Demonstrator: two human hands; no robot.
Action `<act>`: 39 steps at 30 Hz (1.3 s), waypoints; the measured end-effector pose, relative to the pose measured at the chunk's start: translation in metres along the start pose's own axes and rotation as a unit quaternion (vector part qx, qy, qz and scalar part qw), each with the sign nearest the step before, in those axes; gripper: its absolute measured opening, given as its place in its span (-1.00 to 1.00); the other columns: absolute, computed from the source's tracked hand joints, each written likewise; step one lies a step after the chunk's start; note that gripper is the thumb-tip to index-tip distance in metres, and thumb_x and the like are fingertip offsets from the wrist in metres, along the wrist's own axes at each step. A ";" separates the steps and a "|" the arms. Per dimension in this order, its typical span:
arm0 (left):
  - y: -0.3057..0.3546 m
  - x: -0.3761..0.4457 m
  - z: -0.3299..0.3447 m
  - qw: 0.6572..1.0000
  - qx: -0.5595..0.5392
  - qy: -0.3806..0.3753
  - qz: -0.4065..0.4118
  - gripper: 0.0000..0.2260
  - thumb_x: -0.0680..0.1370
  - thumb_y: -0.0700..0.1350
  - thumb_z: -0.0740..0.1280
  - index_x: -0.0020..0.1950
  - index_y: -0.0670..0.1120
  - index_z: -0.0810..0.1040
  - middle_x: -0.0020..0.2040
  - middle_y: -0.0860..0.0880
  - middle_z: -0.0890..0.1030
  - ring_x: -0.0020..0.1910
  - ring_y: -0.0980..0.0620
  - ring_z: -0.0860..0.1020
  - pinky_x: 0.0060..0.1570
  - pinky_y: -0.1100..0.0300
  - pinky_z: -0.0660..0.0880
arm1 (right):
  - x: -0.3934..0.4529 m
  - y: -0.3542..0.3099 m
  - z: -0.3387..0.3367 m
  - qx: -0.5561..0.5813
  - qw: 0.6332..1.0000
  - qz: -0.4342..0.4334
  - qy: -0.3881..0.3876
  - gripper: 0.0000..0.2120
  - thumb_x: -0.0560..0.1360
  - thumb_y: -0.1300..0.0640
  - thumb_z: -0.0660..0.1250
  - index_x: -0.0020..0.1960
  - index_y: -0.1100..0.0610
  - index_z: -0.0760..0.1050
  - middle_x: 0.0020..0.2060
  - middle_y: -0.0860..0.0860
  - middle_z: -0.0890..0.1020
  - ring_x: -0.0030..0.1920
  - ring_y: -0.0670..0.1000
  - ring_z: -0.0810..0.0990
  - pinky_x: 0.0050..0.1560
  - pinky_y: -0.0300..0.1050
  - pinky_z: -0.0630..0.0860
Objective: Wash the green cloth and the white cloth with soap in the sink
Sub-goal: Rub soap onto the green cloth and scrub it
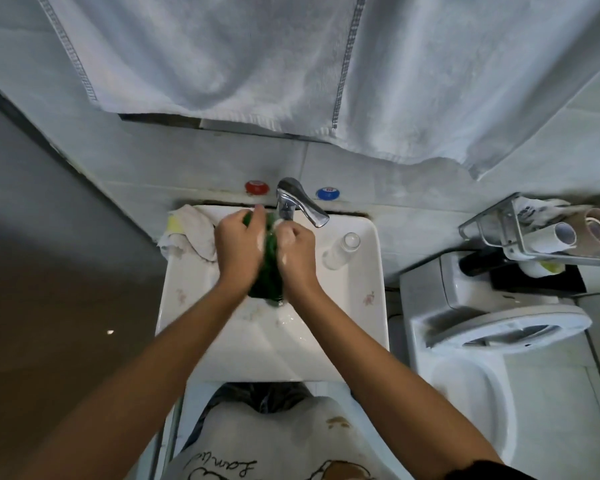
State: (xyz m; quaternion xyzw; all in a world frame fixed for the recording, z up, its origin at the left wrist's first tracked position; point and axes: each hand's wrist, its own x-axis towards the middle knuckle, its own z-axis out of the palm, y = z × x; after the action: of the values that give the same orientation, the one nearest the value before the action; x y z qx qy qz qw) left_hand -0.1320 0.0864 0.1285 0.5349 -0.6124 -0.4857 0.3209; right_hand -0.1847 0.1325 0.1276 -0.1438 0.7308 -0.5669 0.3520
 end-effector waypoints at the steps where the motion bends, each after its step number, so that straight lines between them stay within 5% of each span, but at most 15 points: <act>1: 0.001 0.009 -0.004 1.000 0.004 0.003 -0.002 -0.61 0.58 -0.10 0.26 -0.46 -0.07 0.32 -0.50 -0.02 0.37 -0.46 0.04 0.31 -0.34 0.11 0.31 | -0.007 0.002 0.001 -0.007 1.000 -0.020 -0.015 -0.58 0.53 0.31 0.15 -0.46 0.03 0.29 -0.49 -0.05 0.35 -0.42 -0.07 0.30 -0.35 -0.16 0.27; 15: 0.000 -0.017 0.008 0.999 0.032 -0.017 0.035 -0.64 0.58 -0.08 0.26 -0.43 -0.05 0.38 -0.51 0.02 0.40 -0.49 0.09 0.35 -0.41 0.16 0.34 | 0.016 -0.006 0.001 0.035 0.995 0.071 0.053 -0.66 0.58 0.15 0.21 -0.38 0.07 0.42 -0.44 0.01 0.47 -0.32 0.03 0.45 -0.22 -0.04 0.40; 18: -0.009 0.009 -0.005 0.994 0.087 -0.023 0.054 -0.64 0.59 -0.03 0.25 -0.39 -0.12 0.43 -0.49 -0.02 0.43 -0.46 0.01 0.38 -0.36 0.10 0.35 | -0.007 0.002 0.002 -0.008 0.999 0.037 -0.013 -0.68 0.60 0.15 0.17 -0.34 0.07 0.36 -0.36 0.02 0.43 -0.29 -0.01 0.40 -0.20 -0.10 0.37; 22: -0.014 0.026 -0.033 0.964 0.167 -0.089 0.186 -0.58 0.56 0.15 0.20 -0.33 -0.14 0.48 -0.46 -0.05 0.47 -0.44 -0.04 0.45 -0.37 0.08 0.38 | -0.005 0.000 -0.023 -0.098 0.989 -0.021 -0.107 -0.73 0.61 0.09 0.21 -0.26 0.07 0.45 -0.24 0.05 0.53 -0.19 -0.02 0.52 -0.12 -0.22 0.48; 26: -0.011 0.031 -0.054 0.936 0.213 -0.150 0.236 -0.51 0.52 0.25 0.02 -0.29 -0.10 0.47 -0.45 0.00 0.47 -0.40 0.01 0.46 -0.37 0.09 0.34 | 0.008 -0.008 -0.050 -0.165 0.975 -0.042 -0.145 -0.73 0.58 -0.03 0.26 -0.28 0.01 0.49 -0.33 -0.05 0.55 -0.28 -0.10 0.53 -0.28 -0.36 0.38; 30: -0.004 0.028 -0.064 0.931 0.221 -0.182 0.228 -0.55 0.53 0.19 -0.02 -0.29 -0.09 0.45 -0.44 0.01 0.44 -0.38 0.00 0.43 -0.33 0.06 0.30 | 0.014 -0.013 -0.065 -0.273 0.944 -0.018 -0.187 -0.66 0.54 -0.19 0.25 -0.33 -0.04 0.50 -0.41 -0.09 0.51 -0.33 -0.10 0.48 -0.27 -0.22 0.32; 36: 0.004 0.038 -0.078 0.905 0.257 -0.301 0.154 -0.95 0.51 0.01 0.37 -0.10 0.05 0.57 -0.16 0.08 0.61 -0.16 0.09 0.55 -0.13 0.07 0.51 | 0.023 -0.029 -0.082 -0.257 0.924 0.089 -0.271 -0.61 0.50 -0.21 0.30 -0.22 0.10 0.63 -0.47 -0.07 0.59 -0.47 -0.15 0.53 -0.37 -0.29 0.43; 39: 0.006 0.047 -0.083 0.889 0.263 -0.362 0.100 -0.79 0.48 -0.06 0.41 0.09 0.07 0.51 -0.04 0.01 0.60 -0.15 -0.01 0.61 -0.09 -0.07 0.57 | 0.030 -0.033 -0.092 -0.277 0.901 0.106 -0.318 -0.74 0.49 -0.09 0.38 -0.15 0.11 0.65 -0.39 -0.02 0.62 -0.38 -0.07 0.57 -0.33 -0.24 0.48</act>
State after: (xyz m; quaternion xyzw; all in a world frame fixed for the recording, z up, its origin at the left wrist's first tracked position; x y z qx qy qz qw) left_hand -0.0686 0.0202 0.1555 0.3225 -0.8416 -0.4322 -0.0288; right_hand -0.2747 0.1702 0.1581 -0.3301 0.7188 -0.2250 0.5690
